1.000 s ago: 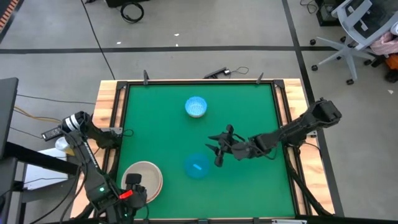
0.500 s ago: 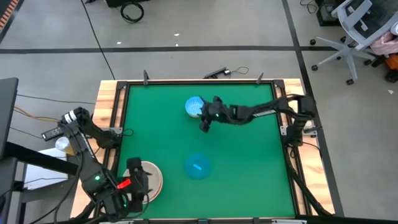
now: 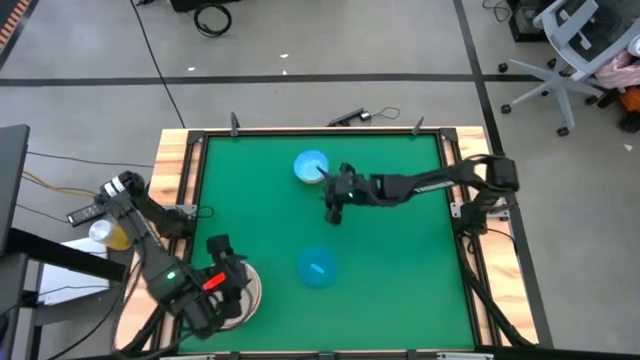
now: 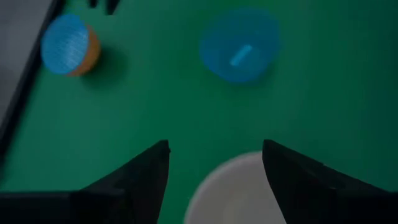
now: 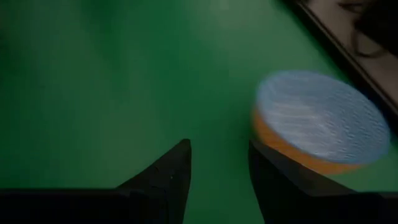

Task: Nest bowls inside each other
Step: Stack the blue bowl on top of the gray bowl

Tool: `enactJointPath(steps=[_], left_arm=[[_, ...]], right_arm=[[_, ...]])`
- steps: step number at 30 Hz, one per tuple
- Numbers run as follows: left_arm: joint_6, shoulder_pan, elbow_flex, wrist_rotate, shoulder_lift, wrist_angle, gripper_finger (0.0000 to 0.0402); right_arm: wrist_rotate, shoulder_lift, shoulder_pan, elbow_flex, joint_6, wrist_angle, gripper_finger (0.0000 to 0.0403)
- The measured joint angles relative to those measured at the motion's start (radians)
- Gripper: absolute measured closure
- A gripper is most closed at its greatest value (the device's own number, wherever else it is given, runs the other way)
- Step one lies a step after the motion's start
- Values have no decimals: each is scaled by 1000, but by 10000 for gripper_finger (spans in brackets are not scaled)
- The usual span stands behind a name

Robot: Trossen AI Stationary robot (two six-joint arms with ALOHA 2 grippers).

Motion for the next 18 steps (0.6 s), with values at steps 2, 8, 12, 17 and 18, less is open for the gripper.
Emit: enactJointPath(steps=[2, 8, 12, 17, 18], left_arm=[[45, 39, 0, 0, 0, 2, 143], [135, 115, -1, -14, 0, 75, 143], [190, 131, -1, -39, 0, 182, 143], [221, 140, -1, -43, 0, 264, 143], [221, 145, -1, -43, 0, 272, 143]], right_arm=[[-10, -29, 61, 0, 55, -4, 239], [11, 11, 253, 0, 209, -16, 239], [127, 84, 349, 0, 292, -7, 239], [245, 158, 402, 0, 393, -10, 239], [248, 171, 406, 0, 407, -9, 239]])
